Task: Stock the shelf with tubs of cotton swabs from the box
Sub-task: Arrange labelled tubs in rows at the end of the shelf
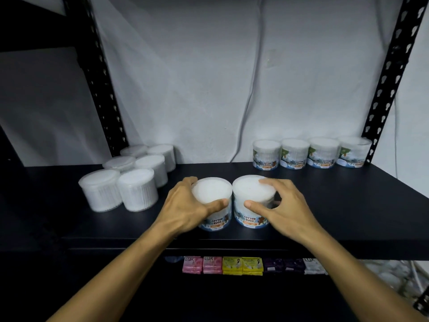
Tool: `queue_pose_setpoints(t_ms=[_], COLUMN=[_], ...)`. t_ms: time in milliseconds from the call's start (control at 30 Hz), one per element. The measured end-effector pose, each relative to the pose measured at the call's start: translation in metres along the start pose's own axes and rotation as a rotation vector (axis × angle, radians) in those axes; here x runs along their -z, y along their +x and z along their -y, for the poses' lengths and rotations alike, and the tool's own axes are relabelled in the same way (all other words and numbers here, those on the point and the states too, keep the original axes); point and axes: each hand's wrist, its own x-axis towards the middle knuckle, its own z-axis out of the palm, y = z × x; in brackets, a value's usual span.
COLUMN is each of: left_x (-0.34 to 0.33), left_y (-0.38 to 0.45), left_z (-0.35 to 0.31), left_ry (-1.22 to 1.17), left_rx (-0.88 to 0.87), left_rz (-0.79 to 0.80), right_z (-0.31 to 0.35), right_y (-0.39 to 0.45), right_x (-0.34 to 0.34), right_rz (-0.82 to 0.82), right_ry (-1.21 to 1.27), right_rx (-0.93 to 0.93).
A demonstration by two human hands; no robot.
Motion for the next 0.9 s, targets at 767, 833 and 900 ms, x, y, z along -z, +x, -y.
queue_pose_setpoints(t_ms=[767,833,900], left_x=[0.013,0.013,0.014], left_y=[0.017,0.017,0.018], left_z=[0.009,0.009,0.009], left_ry=[-0.038,-0.042,-0.049], left_rx=[-0.093,-0.091,-0.09], left_rz=[0.23,0.238,0.254], right_z=[-0.024,-0.024,-0.025], right_y=[0.02,0.02,0.02], right_x=[0.017,0.018,0.019], right_rz=[0.227,0.238,0.246], right_ry=[0.232,0.238,0.241], right_rx=[0.132,0.133,0.139])
